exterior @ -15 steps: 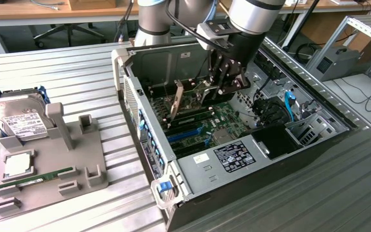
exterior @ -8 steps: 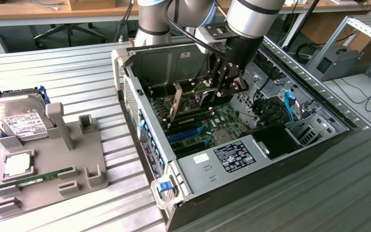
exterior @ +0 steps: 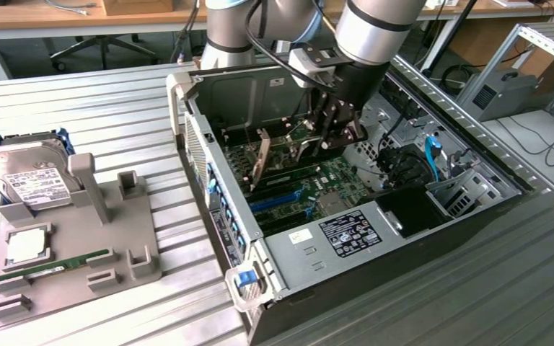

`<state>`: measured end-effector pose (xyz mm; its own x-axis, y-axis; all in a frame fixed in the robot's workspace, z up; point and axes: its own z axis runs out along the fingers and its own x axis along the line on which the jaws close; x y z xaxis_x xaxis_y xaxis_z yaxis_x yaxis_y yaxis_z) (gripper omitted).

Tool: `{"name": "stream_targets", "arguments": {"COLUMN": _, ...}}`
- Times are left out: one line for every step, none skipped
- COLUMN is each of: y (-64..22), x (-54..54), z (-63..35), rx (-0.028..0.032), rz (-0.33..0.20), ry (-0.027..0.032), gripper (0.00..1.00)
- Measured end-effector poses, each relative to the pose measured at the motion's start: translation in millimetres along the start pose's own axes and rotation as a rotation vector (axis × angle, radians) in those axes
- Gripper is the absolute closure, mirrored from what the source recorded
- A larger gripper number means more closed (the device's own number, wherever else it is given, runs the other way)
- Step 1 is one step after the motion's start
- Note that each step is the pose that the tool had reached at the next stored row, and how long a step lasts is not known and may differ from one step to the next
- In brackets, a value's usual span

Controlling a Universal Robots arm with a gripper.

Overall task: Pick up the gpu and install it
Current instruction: 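Insert the gpu into the slot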

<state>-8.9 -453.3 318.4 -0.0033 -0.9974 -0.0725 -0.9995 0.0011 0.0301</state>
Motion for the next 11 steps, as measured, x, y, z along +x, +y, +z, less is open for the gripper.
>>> {"name": "stream_targets", "arguments": {"y": 0.1, "x": 0.1, "z": 1.4, "rx": 0.0, "rz": 0.0, "ry": 0.0, "gripper": 0.73}}
{"name": "stream_targets", "arguments": {"y": 0.2, "x": 0.3, "z": 2.6, "rx": 0.0, "rz": 0.0, "ry": 0.0, "gripper": 0.73}}
{"name": "stream_targets", "arguments": {"y": 0.3, "x": 0.4, "z": 3.7, "rx": 0.0, "rz": 0.0, "ry": 0.0, "gripper": 0.73}}
{"name": "stream_targets", "arguments": {"y": 0.5, "x": 0.5, "z": 5.1, "rx": 0.0, "rz": 0.0, "ry": 0.0, "gripper": 0.73}}
{"name": "stream_targets", "arguments": {"y": 0.6, "x": 0.7, "z": 6.3, "rx": 0.0, "rz": 0.0, "ry": 0.0, "gripper": 0.73}}
{"name": "stream_targets", "arguments": {"y": 0.8, "x": 0.8, "z": 7.5, "rx": 0.0, "rz": 0.0, "ry": 0.0001, "gripper": 0.73}}
{"name": "stream_targets", "arguments": {"y": 0.9, "x": 0.9, "z": 8.9, "rx": 0.0, "rz": 0.0, "ry": 0.0001, "gripper": 0.73}}
{"name": "stream_targets", "arguments": {"y": 1.1, "x": 1.1, "z": 10.4, "rx": 0.0, "rz": 0.0, "ry": 0.0001, "gripper": 0.73}}
{"name": "stream_targets", "arguments": {"y": 1.4, "x": 1.4, "z": 13.8, "rx": 0.0, "rz": 0.0, "ry": 0.0, "gripper": 0.73}}
{"name": "stream_targets", "arguments": {"y": 1.5, "x": 1.6, "z": 15.1, "rx": 0.0, "rz": 0.0, "ry": 0.0, "gripper": 0.73}}
{"name": "stream_targets", "arguments": {"y": 1.6, "x": 1.6, "z": 15.6, "rx": 0.0, "rz": 0.0, "ry": 0.0, "gripper": 0.73}}
